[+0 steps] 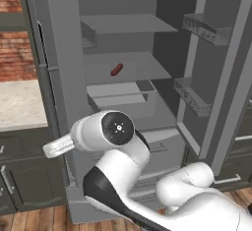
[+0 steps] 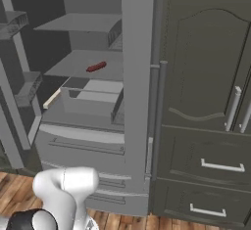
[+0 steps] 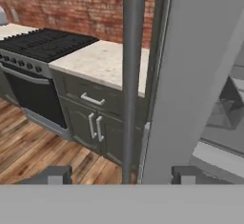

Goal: Move the hot dog bun to the plate on the dining table and place the condiment next to that plate. Then navigate to the fridge and take the sausage and place it on the plate as well.

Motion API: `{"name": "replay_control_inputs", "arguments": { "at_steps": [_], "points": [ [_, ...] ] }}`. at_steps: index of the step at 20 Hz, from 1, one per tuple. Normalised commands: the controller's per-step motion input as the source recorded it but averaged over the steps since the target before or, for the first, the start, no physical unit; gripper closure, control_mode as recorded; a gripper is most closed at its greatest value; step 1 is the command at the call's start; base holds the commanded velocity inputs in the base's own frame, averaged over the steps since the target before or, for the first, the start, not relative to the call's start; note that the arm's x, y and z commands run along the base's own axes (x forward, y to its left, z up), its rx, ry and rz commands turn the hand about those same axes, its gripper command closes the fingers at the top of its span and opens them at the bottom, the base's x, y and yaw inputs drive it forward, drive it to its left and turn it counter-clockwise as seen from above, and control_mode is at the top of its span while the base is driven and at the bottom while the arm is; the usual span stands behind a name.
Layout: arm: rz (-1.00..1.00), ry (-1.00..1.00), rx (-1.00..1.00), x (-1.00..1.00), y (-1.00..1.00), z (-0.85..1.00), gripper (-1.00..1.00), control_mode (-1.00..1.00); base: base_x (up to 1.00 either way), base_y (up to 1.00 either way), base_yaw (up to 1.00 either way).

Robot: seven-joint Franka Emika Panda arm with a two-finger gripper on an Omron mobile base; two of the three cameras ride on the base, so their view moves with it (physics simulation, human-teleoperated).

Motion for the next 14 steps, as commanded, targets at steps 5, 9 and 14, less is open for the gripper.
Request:
{"name": "replay_control_inputs", "arguments": {
  "at_steps": [5, 9, 14],
  "points": [
    [-0.1, -0.02, 0.01, -0.29, -1.0, 0.33, -1.0, -1.0, 0.0, 0.0, 0.0],
    [-0.09, 0.01, 0.07, 0.32, -1.0, 0.27, -1.0, -1.0, 0.0, 0.0, 0.0],
    [-0.03, 0.08, 0.14, 0.83, -0.84, 0.28, -1.0, -1.0, 0.0, 0.0, 0.0]
  ]
}}
